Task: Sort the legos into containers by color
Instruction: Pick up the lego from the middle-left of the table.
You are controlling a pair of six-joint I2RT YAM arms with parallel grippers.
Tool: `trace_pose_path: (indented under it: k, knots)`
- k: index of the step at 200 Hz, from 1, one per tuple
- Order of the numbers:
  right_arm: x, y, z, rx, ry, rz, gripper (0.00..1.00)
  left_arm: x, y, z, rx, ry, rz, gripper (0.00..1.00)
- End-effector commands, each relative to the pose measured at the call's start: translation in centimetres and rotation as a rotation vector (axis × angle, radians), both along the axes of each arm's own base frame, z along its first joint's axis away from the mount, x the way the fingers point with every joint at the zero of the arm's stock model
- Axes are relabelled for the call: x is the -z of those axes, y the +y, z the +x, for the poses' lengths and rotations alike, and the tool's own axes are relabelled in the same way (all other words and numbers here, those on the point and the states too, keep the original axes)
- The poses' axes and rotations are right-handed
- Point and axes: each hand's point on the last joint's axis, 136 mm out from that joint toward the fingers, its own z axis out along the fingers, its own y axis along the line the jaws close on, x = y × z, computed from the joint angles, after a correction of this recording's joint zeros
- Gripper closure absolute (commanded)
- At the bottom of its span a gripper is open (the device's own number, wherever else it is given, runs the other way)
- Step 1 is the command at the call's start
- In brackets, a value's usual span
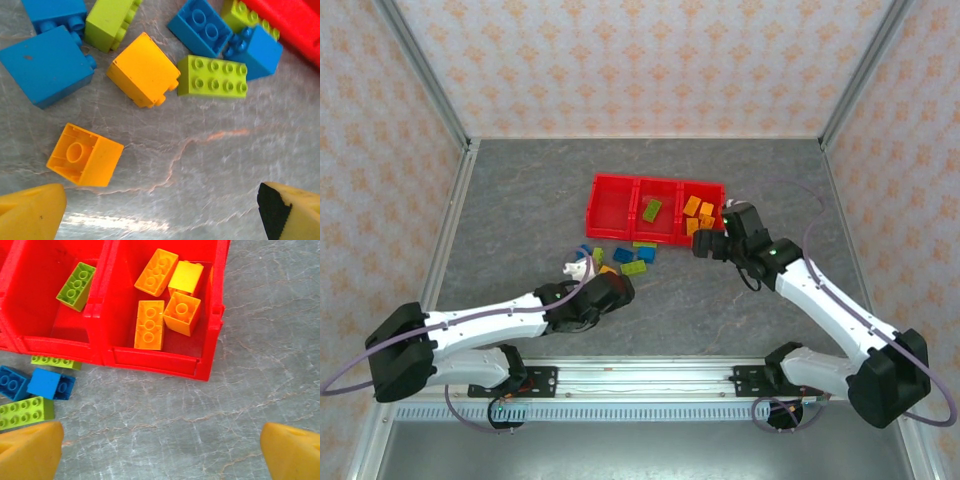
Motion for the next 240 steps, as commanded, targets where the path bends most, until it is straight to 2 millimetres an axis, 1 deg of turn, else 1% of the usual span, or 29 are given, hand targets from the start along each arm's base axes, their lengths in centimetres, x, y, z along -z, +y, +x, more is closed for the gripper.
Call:
trace_pose_path:
  k: [1,24,39,84,101,116,128,131,146,173,185,194,217,240]
  knots:
    - [-1.2,0.7,0.1,-0.024,-0.044,0.049,0.0,-0.2,1.6,1.2,-0.272,-0.066,-0.093,0.01]
    - [-1.4,0.9,0.0,-0.034,-0.049,0.062,0.0,0.5,3.2,0.9,-0.394,-0.071,-0.069,0.01]
    - [-1.5,1.0,-0.1,-0.038,-0.05,0.066,0.0,1.0,3.8,0.9,-0.434,-0.068,-0.046,0.01]
    - [-1.4,1.1,-0.2,-0.042,-0.046,0.074,0.0,3.4,2.9,0.5,-0.468,-0.002,-0.024,0.0]
    - [-1.4,1.1,-0.3,-0.042,-0.046,0.075,0.0,4.1,2.5,0.6,-0.462,0.007,-0.027,0.02]
    - [-1.4,1.0,-0.3,-0.041,-0.045,0.074,0.0,4.6,2.4,0.6,-0.461,0.005,-0.027,0.07]
    - [-1.4,1.1,-0.3,-0.042,-0.046,0.075,0.0,4.8,2.4,0.8,-0.455,-0.006,-0.022,0.12]
    - [-1.4,1.1,-0.3,-0.042,-0.047,0.075,0.0,4.9,2.5,0.8,-0.454,-0.009,-0.018,0.15]
    - [-1.3,1.0,-0.2,-0.036,-0.046,0.075,0.0,5.4,2.1,1.5,-0.401,-0.025,0.021,0.22]
    - [-1.1,0.7,-0.1,-0.02,-0.042,0.055,0.0,8.0,1.9,1.1,-0.332,0.074,0.151,0.27]
    - [-1.1,0.6,-0.1,-0.02,-0.041,0.053,0.0,9.0,1.7,0.7,-0.308,0.101,0.152,0.3]
    - [-1.0,0.7,-0.1,-0.022,-0.04,0.053,0.0,9.7,1.8,0.4,-0.303,0.111,0.145,0.34]
    - [-1.0,0.6,-0.1,-0.021,-0.04,0.051,0.0,10.0,2.5,0.2,-0.287,0.1,0.163,0.49]
    - [-1.0,0.6,0.0,-0.018,-0.04,0.049,0.0,9.6,3.6,0.5,-0.255,0.092,0.231,0.52]
